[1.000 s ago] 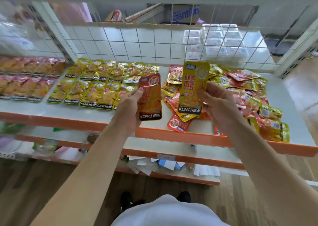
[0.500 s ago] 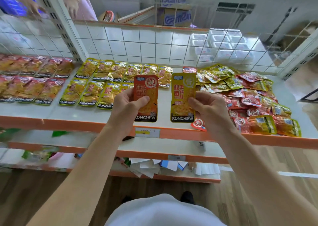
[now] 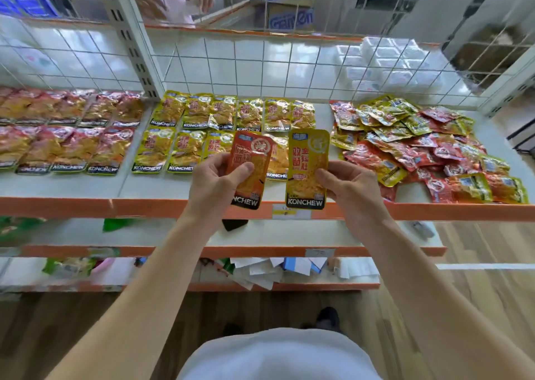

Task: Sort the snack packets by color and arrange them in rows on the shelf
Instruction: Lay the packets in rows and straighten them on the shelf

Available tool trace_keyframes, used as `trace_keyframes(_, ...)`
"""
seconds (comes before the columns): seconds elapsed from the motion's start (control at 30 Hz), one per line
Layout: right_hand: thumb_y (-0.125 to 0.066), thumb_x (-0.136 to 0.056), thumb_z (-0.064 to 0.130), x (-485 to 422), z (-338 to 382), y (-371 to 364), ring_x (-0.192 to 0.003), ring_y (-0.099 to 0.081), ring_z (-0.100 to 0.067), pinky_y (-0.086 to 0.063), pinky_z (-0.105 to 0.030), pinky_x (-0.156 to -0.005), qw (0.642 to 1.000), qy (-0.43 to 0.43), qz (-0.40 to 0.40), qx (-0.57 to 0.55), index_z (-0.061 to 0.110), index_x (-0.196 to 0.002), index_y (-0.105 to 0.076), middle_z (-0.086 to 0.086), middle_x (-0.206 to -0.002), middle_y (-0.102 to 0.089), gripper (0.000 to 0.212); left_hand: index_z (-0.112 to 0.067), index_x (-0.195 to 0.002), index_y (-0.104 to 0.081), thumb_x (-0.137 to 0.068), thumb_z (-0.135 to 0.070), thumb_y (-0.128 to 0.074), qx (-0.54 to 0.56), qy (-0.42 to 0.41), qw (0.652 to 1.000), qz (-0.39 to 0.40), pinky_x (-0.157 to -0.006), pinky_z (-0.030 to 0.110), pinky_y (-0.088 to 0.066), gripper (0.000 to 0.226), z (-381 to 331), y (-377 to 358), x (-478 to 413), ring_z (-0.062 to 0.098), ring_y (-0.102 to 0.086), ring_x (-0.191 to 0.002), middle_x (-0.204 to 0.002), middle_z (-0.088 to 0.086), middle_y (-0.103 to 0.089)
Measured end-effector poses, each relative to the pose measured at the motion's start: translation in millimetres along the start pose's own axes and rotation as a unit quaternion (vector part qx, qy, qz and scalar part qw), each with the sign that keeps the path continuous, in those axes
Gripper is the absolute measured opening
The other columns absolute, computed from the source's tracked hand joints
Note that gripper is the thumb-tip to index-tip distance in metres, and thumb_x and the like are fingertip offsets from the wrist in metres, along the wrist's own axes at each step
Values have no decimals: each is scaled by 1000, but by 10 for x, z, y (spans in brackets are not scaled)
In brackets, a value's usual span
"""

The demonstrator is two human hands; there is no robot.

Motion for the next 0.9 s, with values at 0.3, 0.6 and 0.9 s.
trace_keyframes(0.3,-63,-93,2,-313,-82,113,-94,-73,-18,-58,-38,-92,995,-17,-36,86,23,-90,-75,0,-95,-78,24,-22,-94,-66,-92,-16,-73,-55,-74,995,-38,-66,28,-59,9,199,-184,-229,16,-73,-82,-90,0,-73)
trace_keyframes(0.6,-66,-91,8,-1011,-145,114,-87,-72,-18,-59,-36,-86,971,6,-31,238,19,-91,-73,-1,-89,-75,13,-15,-95,-65,-92,-18,-72,-136,-167,972,-94,-61,17,-50,9,333,-449,-537,-1,-61,-67,-79,-9,-68)
trace_keyframes(0.9,-71,-91,23,-1023,-392,173,-92,-61,-23,-45,-26,-82,894,160,-82,411,5,-116,-68,-7,-100,-64,31,-22,-94,-62,-92,-18,-72,-154,-185,967,-79,-63,20,-53,11,423,-487,-524,0,-62,-70,-81,-15,-66)
Point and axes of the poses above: each hand's wrist, its own x-axis away from the middle knuckle, its own y-axis out of the back of the hand, z = x × y, the point moved 1 cm from there along -x, towards the middle knuckle
